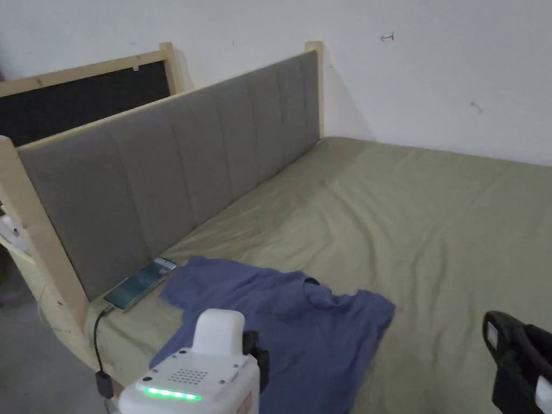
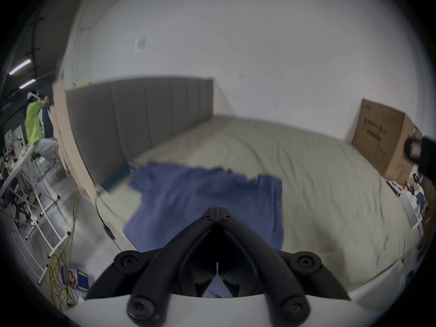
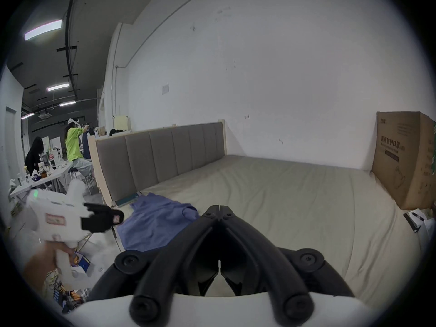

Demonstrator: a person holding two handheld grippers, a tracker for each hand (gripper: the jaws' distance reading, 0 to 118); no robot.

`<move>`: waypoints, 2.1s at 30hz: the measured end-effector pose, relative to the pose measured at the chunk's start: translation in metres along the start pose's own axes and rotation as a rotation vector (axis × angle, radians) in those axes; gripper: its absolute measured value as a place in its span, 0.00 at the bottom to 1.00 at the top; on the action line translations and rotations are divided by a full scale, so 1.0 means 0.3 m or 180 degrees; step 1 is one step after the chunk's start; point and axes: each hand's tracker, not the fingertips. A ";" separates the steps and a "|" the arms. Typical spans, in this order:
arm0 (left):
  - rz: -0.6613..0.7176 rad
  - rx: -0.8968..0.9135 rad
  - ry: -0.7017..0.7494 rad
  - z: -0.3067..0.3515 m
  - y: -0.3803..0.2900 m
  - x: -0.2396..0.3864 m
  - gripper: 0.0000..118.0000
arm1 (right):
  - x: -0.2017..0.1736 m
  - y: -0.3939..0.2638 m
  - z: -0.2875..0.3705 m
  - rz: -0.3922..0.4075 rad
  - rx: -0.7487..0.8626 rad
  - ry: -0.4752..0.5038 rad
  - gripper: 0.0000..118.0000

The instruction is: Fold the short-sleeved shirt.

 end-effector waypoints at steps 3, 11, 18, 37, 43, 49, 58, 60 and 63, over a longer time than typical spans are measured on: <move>0.0204 -0.0294 -0.0022 -0.090 -0.065 -0.006 0.07 | 0.019 -0.027 -0.031 0.0038 -0.0147 -0.0031 0.00; 0.0309 -0.0415 0.0106 -0.372 0.015 -0.070 1.00 | 0.023 -0.069 -0.117 0.0007 -0.0420 -0.0035 0.00; 0.0256 -0.1125 0.0226 -0.613 -0.003 -0.083 1.00 | 0.037 -0.109 -0.175 0.0066 -0.0681 -0.0029 0.00; 0.0725 -0.0975 0.0305 -0.492 0.049 -0.108 0.00 | 0.119 -0.140 -0.135 -0.0048 -0.0998 -0.0138 0.00; 0.0705 -0.0613 0.0000 -0.297 0.198 -0.084 0.00 | 0.216 -0.127 -0.021 -0.0167 -0.0902 -0.0432 0.00; 0.0183 -0.0045 -0.0361 -0.055 0.437 0.059 0.00 | 0.313 -0.098 0.113 -0.0342 -0.0697 -0.0711 0.00; -0.0550 0.0745 -0.1417 0.261 0.777 0.531 0.00 | 0.456 -0.060 0.339 -0.0550 -0.0348 -0.1198 0.00; -0.0663 0.0811 -0.1822 0.313 0.797 0.650 0.00 | 0.490 -0.057 0.391 -0.0611 -0.0298 -0.1335 0.00; -0.0869 0.0756 -0.2287 0.349 0.804 0.863 0.00 | 0.545 -0.059 0.470 -0.0689 -0.0240 -0.1551 0.00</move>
